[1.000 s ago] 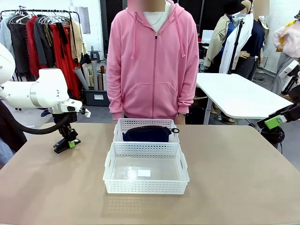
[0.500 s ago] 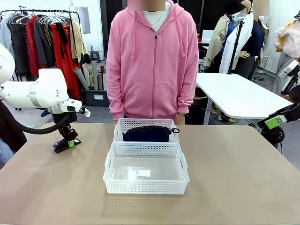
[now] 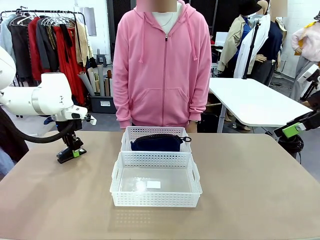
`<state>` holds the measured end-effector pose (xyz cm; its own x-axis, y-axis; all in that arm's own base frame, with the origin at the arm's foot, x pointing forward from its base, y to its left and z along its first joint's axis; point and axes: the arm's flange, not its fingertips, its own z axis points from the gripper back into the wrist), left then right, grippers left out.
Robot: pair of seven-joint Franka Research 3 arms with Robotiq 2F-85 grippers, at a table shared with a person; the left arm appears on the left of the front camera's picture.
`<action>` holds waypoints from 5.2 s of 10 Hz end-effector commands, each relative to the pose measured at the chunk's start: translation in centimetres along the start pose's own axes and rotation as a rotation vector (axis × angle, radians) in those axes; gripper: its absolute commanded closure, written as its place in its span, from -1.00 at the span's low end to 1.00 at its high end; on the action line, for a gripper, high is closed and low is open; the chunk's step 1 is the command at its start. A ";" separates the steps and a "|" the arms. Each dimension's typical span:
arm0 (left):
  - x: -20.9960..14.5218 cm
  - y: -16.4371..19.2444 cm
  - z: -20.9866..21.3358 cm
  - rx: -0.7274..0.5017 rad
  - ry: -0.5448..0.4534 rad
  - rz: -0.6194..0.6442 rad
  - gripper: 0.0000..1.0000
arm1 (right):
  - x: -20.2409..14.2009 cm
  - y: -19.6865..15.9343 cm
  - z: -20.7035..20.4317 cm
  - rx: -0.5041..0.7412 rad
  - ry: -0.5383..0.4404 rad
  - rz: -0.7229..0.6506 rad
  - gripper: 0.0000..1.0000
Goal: Distribute items into two baskets.
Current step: Pick up the Stapler that the person points to, then place the picked Stapler into the Organizing basket as instructed by the person.
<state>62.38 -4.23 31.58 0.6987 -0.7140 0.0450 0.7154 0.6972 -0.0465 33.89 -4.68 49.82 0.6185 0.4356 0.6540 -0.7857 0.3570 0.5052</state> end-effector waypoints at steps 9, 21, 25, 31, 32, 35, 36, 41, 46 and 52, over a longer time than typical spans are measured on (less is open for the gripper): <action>-9.8 -7.6 18.1 0.239 -0.172 -0.239 1.00 | 0.0 0.1 0.0 0.000 0.005 -0.003 -1.00; -9.9 -10.9 21.1 0.225 -0.168 -0.456 1.00 | 0.0 0.1 0.0 0.000 0.005 -0.003 -1.00; -9.9 -10.9 21.1 0.225 -0.168 -0.456 1.00 | 0.0 0.1 0.0 0.000 0.005 -0.003 -1.00; -9.9 -10.9 21.1 0.225 -0.168 -0.456 1.00 | 0.0 0.1 0.0 0.000 0.005 -0.003 -1.00; -9.9 -10.9 21.1 0.225 -0.168 -0.456 1.00 | 0.0 0.1 0.0 0.000 0.005 -0.003 -1.00; -9.9 -11.0 21.1 0.211 -0.161 -0.458 1.00 | 0.0 0.1 0.0 0.000 0.005 -0.003 -1.00; -10.0 -11.3 21.0 0.217 -0.159 -0.480 1.00 | 0.0 0.1 0.0 0.000 0.005 -0.003 -1.00; -10.6 -15.7 20.7 0.205 -0.113 -0.521 1.00 | 0.0 0.1 0.0 0.000 0.005 -0.003 -1.00; -9.4 -23.3 19.6 0.204 -0.099 -0.628 1.00 | 0.0 0.1 0.0 0.000 0.005 -0.003 -1.00; -6.2 -31.7 18.1 0.112 -0.101 -0.747 1.00 | 0.0 0.1 0.0 0.000 0.005 -0.003 -1.00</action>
<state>35.53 -20.25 50.93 0.0023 -0.9968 0.0793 0.9880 0.0145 0.1536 33.90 -4.69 49.79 0.6195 0.4354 0.6532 -0.7849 0.3576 0.5061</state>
